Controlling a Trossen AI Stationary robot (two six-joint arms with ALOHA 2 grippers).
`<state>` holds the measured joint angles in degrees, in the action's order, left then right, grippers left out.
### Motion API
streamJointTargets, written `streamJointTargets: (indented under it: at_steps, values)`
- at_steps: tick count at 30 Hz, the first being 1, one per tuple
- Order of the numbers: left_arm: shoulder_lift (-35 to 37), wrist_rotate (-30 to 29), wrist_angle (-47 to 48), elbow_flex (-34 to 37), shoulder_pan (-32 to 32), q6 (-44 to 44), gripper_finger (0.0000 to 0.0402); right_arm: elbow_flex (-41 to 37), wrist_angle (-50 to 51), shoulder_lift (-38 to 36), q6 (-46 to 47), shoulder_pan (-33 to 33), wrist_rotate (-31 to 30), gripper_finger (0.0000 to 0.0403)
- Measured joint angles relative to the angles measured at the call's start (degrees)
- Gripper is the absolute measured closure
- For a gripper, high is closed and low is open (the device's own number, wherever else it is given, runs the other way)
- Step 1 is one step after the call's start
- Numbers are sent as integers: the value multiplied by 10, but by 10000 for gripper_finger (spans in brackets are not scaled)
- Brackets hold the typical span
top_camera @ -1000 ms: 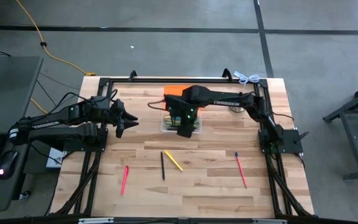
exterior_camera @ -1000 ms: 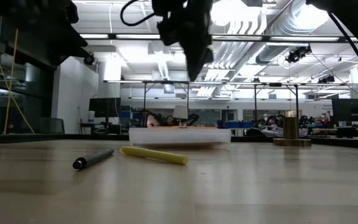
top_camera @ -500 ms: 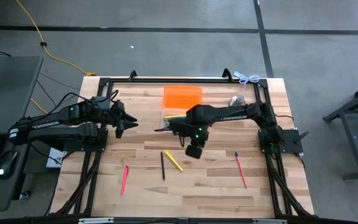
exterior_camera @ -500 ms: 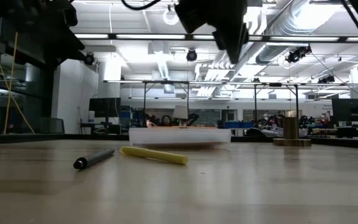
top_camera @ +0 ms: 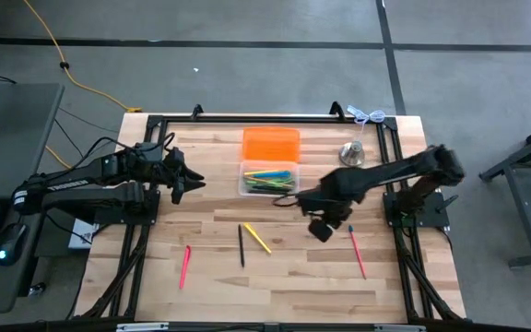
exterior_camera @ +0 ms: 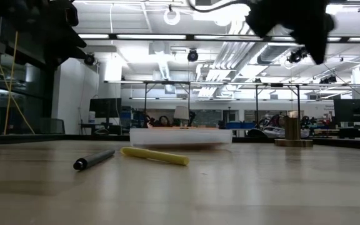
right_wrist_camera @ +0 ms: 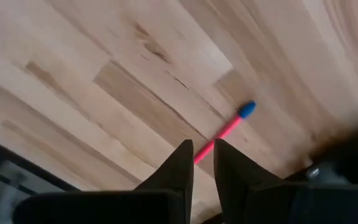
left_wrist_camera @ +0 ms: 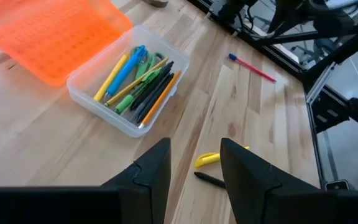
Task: Pick & place school supplies into a supply box
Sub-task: Put the pink pencil into the orange supply box
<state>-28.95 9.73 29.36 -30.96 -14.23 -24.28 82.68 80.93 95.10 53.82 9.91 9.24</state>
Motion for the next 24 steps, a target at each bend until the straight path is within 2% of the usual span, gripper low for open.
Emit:
streamJointTargets:
  at_steps: [7, 12, 17, 24]
  values:
    - [0, 0, -29, 0, 0, -19, 234, -140, -76, -134, 201, 35, 7, 355]
    - [0, -3, -35, 0, 0, -32, 234, -213, -137, -202, 317, 69, 5, 356]
    - [0, -3, -35, 0, 0, -40, 234, -262, -170, -218, 372, 102, 10, 363]
    - [0, -4, -28, 0, 0, -45, 234, -309, -237, -210, 379, 128, 18, 377]
